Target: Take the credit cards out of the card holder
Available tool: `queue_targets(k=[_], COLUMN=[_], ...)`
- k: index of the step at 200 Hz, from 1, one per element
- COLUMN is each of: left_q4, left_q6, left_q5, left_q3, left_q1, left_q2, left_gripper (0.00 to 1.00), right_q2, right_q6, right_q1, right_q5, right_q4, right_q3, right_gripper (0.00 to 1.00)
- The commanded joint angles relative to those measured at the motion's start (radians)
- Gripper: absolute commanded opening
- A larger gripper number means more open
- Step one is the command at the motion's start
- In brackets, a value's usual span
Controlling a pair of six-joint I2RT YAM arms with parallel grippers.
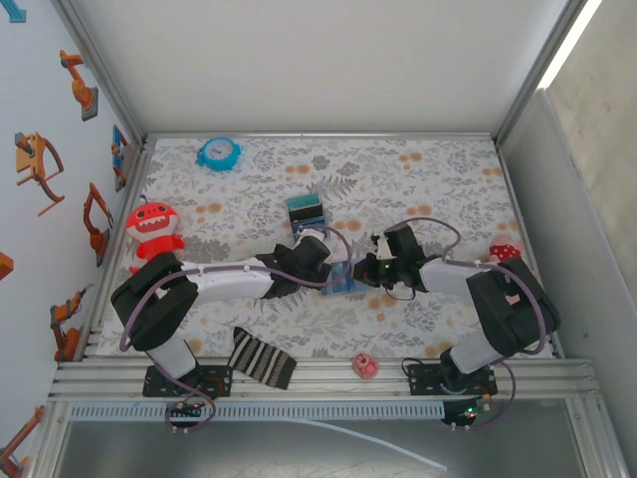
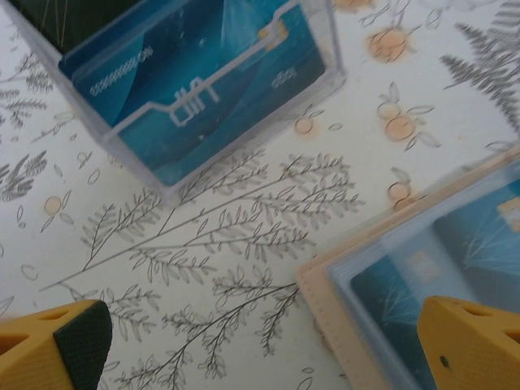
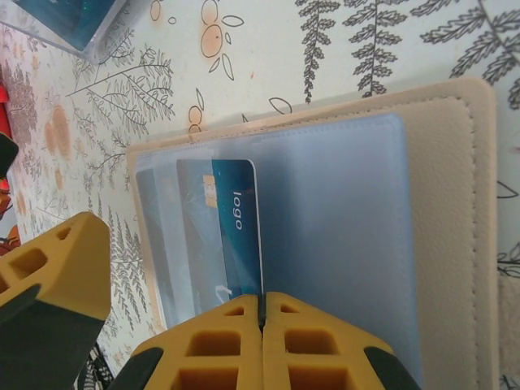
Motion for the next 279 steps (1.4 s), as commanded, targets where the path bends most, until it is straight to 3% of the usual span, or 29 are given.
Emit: queue_targets(k=[1,78,136,183,199,219,238,279], left_q4=[0.028,-0.005,-0.034,-0.023,-0.025,-0.032,-0.037,-0.038], left_q6=[0.049,0.066,0.064,0.047,0.041,0.041,0.043,0.054], left_q5=[0.043,0.083,0.09,0.106,0.109,0.1,0.091,0.074], left_q3=[0.051,0.097,0.082,0.081,0.081,0.079,0.071,0.059], left_q1=[-0.007,-0.007,-0.007,-0.007,-0.007,-0.006,-0.005,-0.003], left_q2=[0.04,0.147,0.152,0.148,0.147,0.137,0.114,0.074], left_gripper=[0.97,0.97,0.97,0.97,0.97,0.97,0.97,0.97], right_q2=[-0.03,-0.024,0.062,0.102,0.111,0.092,0.032,-0.121], right_q6=[-0.014,0.052,0.15,0.148,0.134,0.096,0.011,-0.181], right_q1=[-0.005,-0.006,-0.006,-0.005,-0.005,-0.005,-0.005,-0.005], right_q5=[0.013,-0.049,-0.144,-0.132,-0.123,-0.095,-0.019,0.186], right_q4=[-0.03,0.095,0.348,0.369,0.341,0.289,0.122,-0.25], right_q3=[0.021,-0.009,-0.048,-0.054,-0.05,-0.047,-0.019,0.079], right_gripper=[0.0,0.0,0.13,0.15,0.15,0.06,0.0,0.0])
